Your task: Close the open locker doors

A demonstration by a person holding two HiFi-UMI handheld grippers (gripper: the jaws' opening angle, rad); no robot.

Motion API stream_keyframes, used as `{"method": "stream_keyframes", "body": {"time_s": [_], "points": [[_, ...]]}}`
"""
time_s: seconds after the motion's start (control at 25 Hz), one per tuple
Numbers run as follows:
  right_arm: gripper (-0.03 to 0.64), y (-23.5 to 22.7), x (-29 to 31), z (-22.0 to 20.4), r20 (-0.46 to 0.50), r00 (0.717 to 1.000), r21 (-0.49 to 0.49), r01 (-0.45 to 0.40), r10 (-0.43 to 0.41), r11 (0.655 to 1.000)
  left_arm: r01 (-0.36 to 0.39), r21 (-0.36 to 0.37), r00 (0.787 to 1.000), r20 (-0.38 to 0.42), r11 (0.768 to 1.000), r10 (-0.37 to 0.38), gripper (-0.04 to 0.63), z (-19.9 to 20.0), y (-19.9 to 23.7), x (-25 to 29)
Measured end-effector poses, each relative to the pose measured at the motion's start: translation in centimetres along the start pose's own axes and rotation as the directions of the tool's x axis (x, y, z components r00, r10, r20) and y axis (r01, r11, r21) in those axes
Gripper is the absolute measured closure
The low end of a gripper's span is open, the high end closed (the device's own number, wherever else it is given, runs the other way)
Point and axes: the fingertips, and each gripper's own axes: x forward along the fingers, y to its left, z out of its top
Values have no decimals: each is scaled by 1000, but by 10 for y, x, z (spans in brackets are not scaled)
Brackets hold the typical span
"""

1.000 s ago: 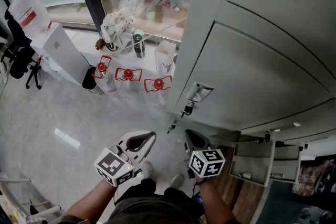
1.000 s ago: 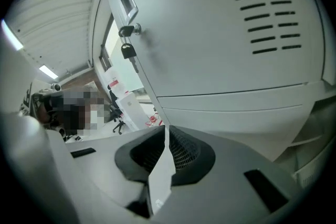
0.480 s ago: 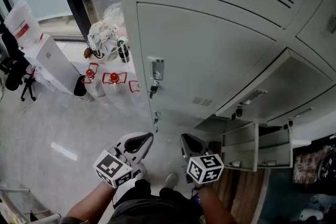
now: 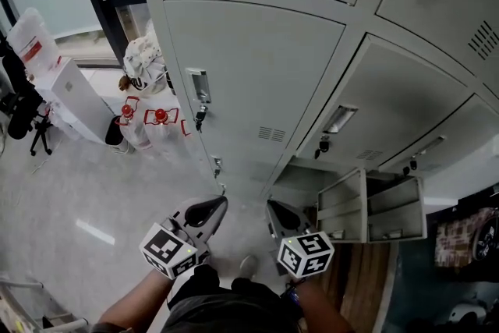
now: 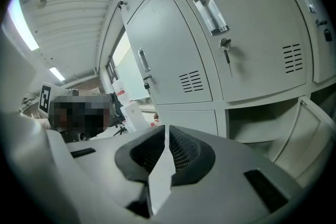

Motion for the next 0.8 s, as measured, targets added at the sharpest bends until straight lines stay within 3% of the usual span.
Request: {"method": "stream_keyframes", "body": {"time_s": [0.36, 0.8], "points": [[586, -4, -30, -1, 31, 996, 32, 77, -78, 997, 117, 43, 993, -36, 992, -115, 586, -2, -24, 11], [586, -4, -61, -12, 70, 948, 119, 300, -309, 947, 348, 70, 937, -68, 935, -343, 586, -10, -37, 20]]}}
